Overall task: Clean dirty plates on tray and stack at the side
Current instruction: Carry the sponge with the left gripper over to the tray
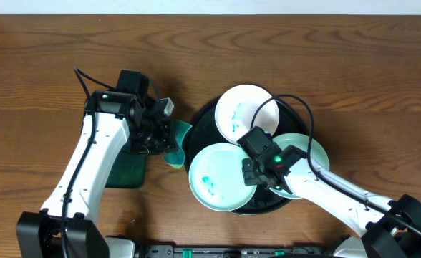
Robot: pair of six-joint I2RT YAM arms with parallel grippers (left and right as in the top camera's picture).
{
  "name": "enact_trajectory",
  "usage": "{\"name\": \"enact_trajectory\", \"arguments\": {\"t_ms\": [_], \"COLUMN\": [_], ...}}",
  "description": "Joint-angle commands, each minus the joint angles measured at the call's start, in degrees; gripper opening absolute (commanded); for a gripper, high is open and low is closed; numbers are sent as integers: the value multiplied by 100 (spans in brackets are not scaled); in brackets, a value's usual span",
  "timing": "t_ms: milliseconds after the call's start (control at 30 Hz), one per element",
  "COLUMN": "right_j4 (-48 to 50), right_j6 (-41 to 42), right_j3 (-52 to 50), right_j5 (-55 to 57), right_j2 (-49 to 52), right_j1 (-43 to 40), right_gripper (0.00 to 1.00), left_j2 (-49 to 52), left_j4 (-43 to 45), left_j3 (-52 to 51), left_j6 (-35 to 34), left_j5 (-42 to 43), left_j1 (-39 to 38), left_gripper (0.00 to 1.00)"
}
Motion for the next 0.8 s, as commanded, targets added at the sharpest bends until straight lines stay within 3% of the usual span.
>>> {"name": "enact_trajectory", "arguments": {"t_ms": [0,467,767], "right_j4": [-138,-610,-820], "right_j6": [37,-138,-136], "right_j3": [214,619,616], "right_j5": [601,811,518], "right_j2": [31,31,35], "right_j1": [50,52,151], "right_gripper": [1,1,1], "left_j2": [-22,-17,52], "left_j4": [-9,22,402], "left_j3": [114,107,-15], "left_j6": [-11,-31,-247], "left_j5": [101,98,98], "left_j1": [-2,-120,-1034], "left_gripper": [7,7,7]}}
